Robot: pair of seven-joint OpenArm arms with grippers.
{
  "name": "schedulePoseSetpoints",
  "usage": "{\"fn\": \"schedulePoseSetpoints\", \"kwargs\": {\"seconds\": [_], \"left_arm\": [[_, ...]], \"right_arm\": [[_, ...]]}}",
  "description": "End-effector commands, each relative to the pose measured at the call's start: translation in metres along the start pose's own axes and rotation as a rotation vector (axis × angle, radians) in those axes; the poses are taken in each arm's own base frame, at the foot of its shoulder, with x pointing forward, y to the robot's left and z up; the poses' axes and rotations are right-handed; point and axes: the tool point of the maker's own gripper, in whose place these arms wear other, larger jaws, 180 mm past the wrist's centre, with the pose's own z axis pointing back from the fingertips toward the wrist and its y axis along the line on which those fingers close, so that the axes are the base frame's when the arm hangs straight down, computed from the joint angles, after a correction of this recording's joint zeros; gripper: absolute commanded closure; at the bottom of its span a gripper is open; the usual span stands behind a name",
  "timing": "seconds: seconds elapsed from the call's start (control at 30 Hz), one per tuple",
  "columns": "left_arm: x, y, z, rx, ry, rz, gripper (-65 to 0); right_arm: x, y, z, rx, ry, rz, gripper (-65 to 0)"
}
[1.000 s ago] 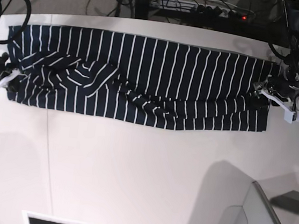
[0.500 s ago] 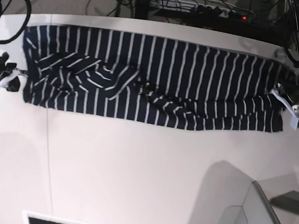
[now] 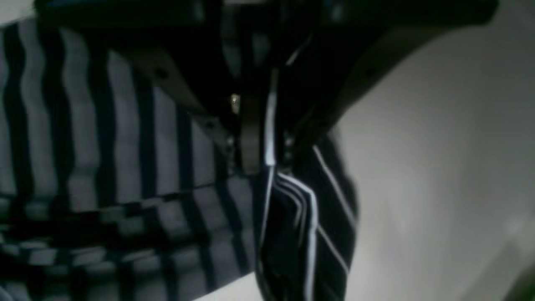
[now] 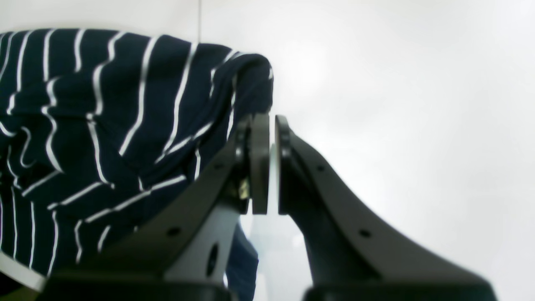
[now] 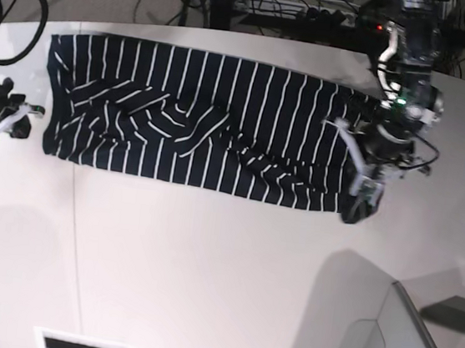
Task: Layout the t-shirt on the table in an organized manner, then fold the t-shirt properly
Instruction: 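Lift the strip end with the left gripper and fold it toward the middle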
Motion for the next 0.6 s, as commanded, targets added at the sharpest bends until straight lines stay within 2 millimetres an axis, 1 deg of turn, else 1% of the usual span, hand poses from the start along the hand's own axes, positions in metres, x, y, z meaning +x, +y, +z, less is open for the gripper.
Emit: {"fn": "schedulePoseSetpoints", "kwargs": {"seconds": [0.0,0.03,0.1,0.17,0.23,0.3,0.4,0.53,0.57], "left_arm": [[0.012,-0.01,0.001,-0.01,-0.035,-0.002,0.0],[0.015,-0.023,0.0,-0.03,-0.036,-0.006,0.0],[0.022,-0.042,0.0,-0.06,-0.044,-0.01,0.0],[0.024,-0.066,0.001,-0.101,-0.044,-0.028,0.0],[0.029,-0.082,0.002,-0.127,-0.053,-0.047,0.0],[0.033,-0.093,0.003,-0.145,-0.06,-0.06,0.0],[0.04,-0.105,0.003,-0.146,-0.075,-0.045,0.0],[0.038,-0.119,-0.001,-0.167,-0.064,-0.049,0.0],[0.041,-0.121,-0.002,-0.174,-0.069,-0.049,0.0]], "right_arm": [[0.02,-0.006,0.005,-0.009,-0.053,0.016,-2.7],[0.02,-0.006,0.005,-0.009,-0.053,0.016,-2.7],[0.02,-0.006,0.005,-0.009,-0.053,0.016,-2.7],[0.02,-0.006,0.005,-0.009,-0.053,0.016,-2.7],[0.02,-0.006,0.005,-0.009,-0.053,0.016,-2.9],[0.02,-0.006,0.005,-0.01,-0.053,0.017,-2.9],[0.021,-0.006,0.005,-0.01,-0.055,0.017,-2.9],[0.021,-0.006,0.006,-0.01,-0.056,0.018,-2.9],[0.021,-0.006,0.006,-0.01,-0.056,0.018,-2.9]]}}
